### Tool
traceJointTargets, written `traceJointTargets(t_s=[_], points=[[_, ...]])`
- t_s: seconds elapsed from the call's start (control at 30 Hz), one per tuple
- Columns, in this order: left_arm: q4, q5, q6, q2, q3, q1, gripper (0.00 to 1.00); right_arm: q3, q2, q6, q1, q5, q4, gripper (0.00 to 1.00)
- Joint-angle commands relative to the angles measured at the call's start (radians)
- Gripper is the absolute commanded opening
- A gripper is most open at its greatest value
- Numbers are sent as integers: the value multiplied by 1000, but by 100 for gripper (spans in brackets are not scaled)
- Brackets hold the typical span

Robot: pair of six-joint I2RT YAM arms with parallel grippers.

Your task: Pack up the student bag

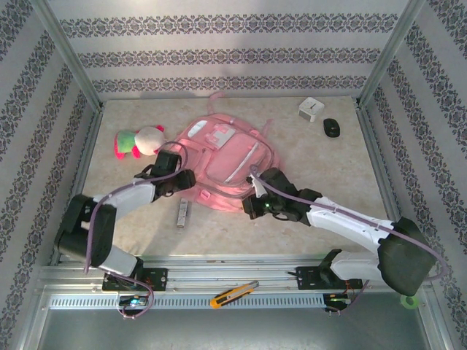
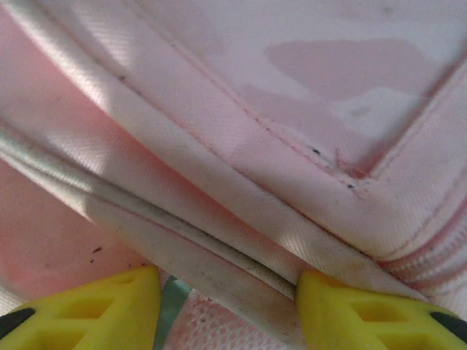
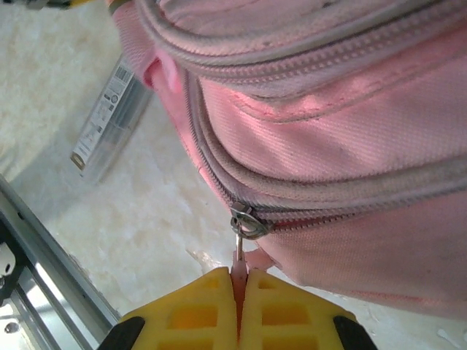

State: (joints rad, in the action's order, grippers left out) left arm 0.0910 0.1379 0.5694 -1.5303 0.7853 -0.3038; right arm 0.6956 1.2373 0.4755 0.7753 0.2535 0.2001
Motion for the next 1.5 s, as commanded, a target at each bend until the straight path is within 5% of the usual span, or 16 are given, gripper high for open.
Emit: traceJointTargets(t_s=[0.0,0.17,0.33,0.43,0.53,0.6,0.7,1.4,1.47], points=[[-164,40,-17,-100,132,17,53,6,8,49,31,-8,-67,0],[-143,35,-124,-86,194,20,56,56,47,49,9,-14,-47,0],[-210,117,-396,90,75,18,60,85,72,65,-43,67,-37,0],[-320,326,-672,207,-40,6,60,95,78,65,-68,118,-29,0],[-257,562,-1051,275,-78,-45,60,91,76,70,-87,149,-30,0],[-120,595,-1284,270,-51,-111,60,88,69,73,-98,163,-31,0],[34,554,-1454,199,26,-183,60,80,61,78,-113,183,-36,0],[-142,445,-1545,-2,78,-289,49,68,74,86,-166,323,-71,0],[-187,448,-1527,-9,72,-291,42,70,73,79,-168,318,-63,0]])
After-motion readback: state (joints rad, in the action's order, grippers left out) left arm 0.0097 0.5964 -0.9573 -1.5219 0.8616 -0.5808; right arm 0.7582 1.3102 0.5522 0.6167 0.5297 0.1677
